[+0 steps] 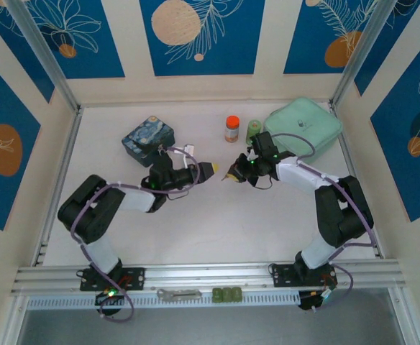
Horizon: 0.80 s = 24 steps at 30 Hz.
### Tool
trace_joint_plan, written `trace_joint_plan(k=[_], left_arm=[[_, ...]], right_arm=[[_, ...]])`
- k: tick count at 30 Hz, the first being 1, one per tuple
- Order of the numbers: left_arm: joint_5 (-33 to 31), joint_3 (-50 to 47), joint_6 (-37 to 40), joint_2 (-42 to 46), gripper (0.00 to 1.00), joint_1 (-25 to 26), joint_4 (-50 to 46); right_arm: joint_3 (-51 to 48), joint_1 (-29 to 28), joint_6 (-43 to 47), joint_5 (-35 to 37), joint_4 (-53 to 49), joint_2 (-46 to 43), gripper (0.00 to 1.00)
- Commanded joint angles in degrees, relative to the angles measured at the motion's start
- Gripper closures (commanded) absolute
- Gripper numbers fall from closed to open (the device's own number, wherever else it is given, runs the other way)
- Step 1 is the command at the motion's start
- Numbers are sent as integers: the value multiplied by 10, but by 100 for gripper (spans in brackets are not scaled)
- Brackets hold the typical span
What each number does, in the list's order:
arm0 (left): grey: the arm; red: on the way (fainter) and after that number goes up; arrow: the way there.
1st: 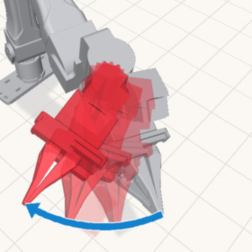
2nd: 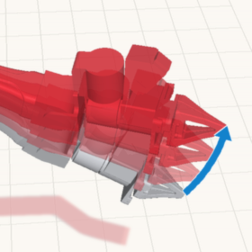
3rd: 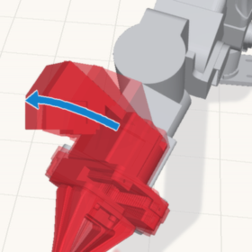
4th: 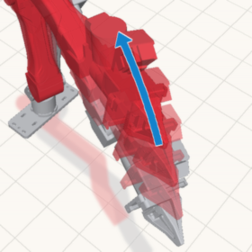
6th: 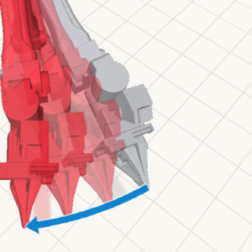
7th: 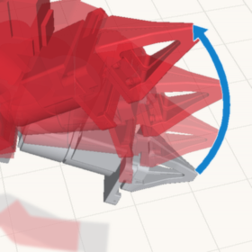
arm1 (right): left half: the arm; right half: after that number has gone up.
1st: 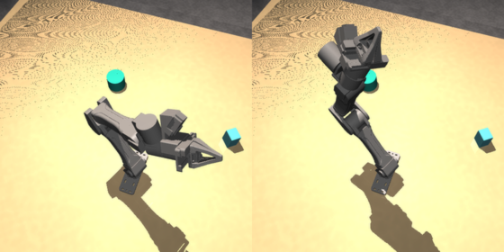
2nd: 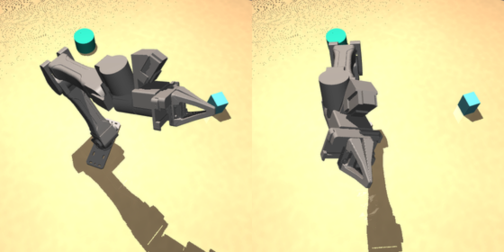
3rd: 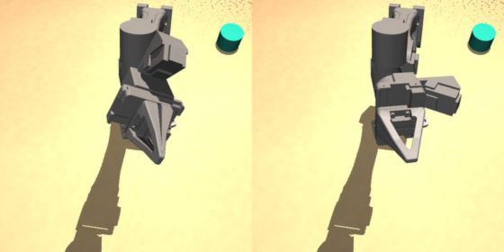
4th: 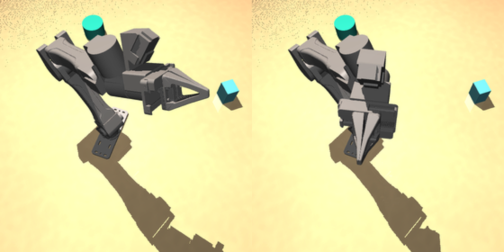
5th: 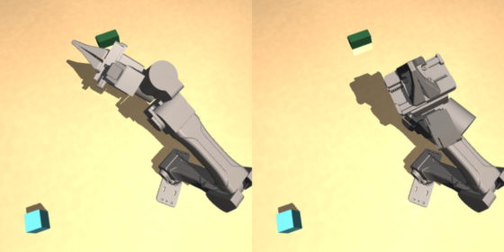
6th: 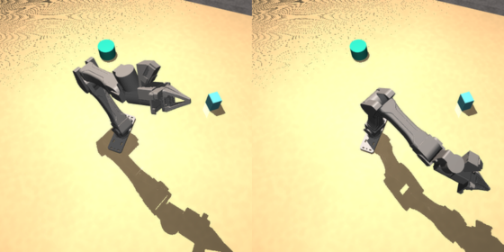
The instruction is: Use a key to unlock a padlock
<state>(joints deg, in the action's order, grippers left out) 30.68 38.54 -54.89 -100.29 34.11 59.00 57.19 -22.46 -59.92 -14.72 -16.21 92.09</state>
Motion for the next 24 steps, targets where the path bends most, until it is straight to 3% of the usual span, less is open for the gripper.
trace_joint_plan(k=[1,14,20,24], left_arm=[[20,17,6,-30,44,7,44],[17,41,44,-57,46,34,2],[23,49,41,-69,57,39,11],[20,47,41,-70,72,39,12]], right_arm=[[-13,6,-35,-42,30,-23,100],[-22,15,-58,-45,50,-43,100],[-26,15,-58,-39,50,-48,100],[-28,15,-58,-36,48,-52,100]])
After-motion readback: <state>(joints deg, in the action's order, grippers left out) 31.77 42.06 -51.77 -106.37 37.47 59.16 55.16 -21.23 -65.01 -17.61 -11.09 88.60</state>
